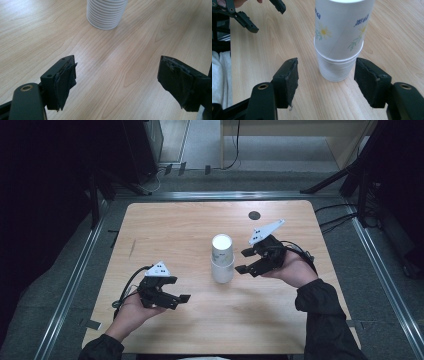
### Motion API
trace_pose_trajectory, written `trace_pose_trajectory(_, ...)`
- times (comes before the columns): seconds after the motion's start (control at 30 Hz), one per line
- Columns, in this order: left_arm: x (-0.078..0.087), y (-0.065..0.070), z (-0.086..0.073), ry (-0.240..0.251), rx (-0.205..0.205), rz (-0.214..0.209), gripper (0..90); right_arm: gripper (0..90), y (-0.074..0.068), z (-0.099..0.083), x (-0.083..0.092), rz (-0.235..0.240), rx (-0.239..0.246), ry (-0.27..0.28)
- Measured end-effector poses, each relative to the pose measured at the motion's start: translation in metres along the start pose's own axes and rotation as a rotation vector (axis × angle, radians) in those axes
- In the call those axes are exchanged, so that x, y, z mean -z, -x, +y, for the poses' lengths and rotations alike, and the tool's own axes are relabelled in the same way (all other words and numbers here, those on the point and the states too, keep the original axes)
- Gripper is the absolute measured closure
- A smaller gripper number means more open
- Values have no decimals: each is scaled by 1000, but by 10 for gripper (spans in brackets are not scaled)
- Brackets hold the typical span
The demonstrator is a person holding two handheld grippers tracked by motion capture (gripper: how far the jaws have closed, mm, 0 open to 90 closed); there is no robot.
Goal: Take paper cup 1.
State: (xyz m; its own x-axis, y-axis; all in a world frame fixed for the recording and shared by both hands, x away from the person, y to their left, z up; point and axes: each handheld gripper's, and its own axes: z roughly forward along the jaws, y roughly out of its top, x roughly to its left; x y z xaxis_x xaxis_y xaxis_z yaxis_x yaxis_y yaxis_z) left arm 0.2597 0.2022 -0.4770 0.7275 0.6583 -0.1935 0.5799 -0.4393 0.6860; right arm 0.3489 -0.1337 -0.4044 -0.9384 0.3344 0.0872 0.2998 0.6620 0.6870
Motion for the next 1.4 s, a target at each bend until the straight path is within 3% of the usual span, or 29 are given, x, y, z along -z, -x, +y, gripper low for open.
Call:
trace_pose_trajectory(0.33,3,2,-5,3,-8,15,153,348,9,15,-2,18,28,-45)
trace_pose_trajectory(0.93,3,6,-7,-5,-18,-2,153,321,21,48,-18,12,63,-131)
trace_pose_trajectory(1.4,1,8,-7,-14,-23,-6,153,285,21,72,-33,41,99,-170)
